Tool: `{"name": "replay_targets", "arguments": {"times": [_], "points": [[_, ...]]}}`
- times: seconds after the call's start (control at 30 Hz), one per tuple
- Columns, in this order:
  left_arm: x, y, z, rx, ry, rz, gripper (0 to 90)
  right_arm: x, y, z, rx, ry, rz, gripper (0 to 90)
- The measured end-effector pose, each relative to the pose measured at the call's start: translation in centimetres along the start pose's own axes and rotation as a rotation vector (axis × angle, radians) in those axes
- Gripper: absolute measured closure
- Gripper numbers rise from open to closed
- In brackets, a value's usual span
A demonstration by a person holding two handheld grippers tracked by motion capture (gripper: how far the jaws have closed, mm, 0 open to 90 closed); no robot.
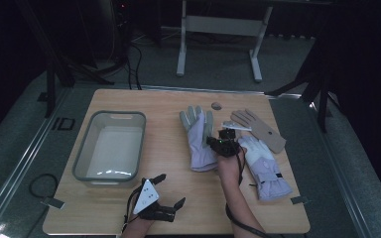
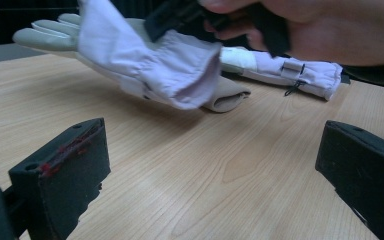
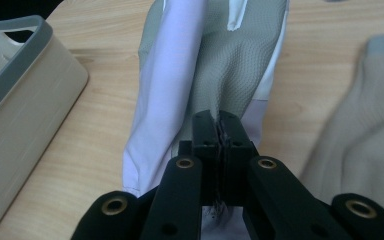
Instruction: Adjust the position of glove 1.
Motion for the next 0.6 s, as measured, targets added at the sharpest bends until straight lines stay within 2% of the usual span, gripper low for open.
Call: {"name": "replay_targets", "arguments": {"times": [0.23, 0.33, 0.47, 0.6], "points": [[0.0, 0.1, 0.0, 0.000, 0.005, 0.005, 0.8, -2.4, -1.1, -0.1, -0.014, 0.044, -0.058, 87.5], [0.0, 0.1, 0.0, 0.000, 0.002, 0.006, 0.8, -3.1, -0.7, -0.1, -0.009, 0.064, -0.055, 87.5], [0.0, 0.1, 0.0, 0.001, 0.004, 0.006, 0.8, -4.6, 1.1, -0.7, -0.045, 0.090, -0.026, 85.7], [0.0, 0.1, -0.1, -0.001, 0.006, 0.007, 0.8, -5.1, 1.9, -1.1, -0.048, 0.093, -0.012, 78.1]]}}
Point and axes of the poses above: each handheld gripper's, and its own axes: y roughly forward along the jaws, x roughly out of its top, z roughly to its left, the point moved 9 cm from there along y, roughly forward along the jaws, and after that the axes turned 6 degrees about z, right-handed, at the moved point
